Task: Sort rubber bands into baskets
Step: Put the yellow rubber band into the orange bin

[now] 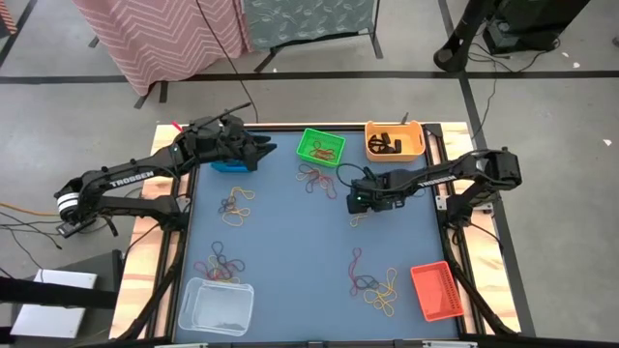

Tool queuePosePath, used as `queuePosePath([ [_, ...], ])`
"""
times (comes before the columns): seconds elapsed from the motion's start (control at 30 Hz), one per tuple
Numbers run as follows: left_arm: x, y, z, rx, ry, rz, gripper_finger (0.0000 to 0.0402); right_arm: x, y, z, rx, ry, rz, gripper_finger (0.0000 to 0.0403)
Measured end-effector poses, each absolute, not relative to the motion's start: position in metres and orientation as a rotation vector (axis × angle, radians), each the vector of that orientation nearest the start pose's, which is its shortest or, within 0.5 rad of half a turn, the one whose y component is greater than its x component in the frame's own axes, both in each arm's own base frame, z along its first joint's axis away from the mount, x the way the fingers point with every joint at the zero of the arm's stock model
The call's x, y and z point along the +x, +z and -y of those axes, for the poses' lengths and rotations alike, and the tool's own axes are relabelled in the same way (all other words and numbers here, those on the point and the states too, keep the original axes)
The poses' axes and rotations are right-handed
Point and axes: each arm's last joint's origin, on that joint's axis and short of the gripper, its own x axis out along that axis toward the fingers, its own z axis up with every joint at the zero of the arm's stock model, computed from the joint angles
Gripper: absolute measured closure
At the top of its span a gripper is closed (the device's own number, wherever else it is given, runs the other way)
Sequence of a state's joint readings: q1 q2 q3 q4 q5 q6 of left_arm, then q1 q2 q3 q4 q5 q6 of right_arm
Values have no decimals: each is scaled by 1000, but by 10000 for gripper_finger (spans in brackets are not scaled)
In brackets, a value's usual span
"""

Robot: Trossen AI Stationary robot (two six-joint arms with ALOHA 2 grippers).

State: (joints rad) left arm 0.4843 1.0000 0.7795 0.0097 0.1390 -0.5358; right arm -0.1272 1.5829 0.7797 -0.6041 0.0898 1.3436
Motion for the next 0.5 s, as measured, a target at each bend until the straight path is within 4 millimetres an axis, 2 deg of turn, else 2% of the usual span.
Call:
queuePosePath([
  [0.1,200,310,-101,-594,391,-105,149,250,130,34,1090,-1097,-1100,178],
  [0.17,200,310,-101,-594,391,-106,149,251,128,32,1053,-1089,-1122,201],
  [0.23,200,310,-101,-594,391,-106,149,250,128,30,1016,-1087,-1136,243],
  [0.37,200,310,-101,-594,391,-107,149,252,130,25,950,-1059,-1163,369],
  [0.4,200,310,-101,-594,391,-107,149,252,130,24,922,-1040,-1175,384],
  [0.5,200,310,-101,-593,392,-110,149,252,132,24,904,-1017,-1200,392],
])
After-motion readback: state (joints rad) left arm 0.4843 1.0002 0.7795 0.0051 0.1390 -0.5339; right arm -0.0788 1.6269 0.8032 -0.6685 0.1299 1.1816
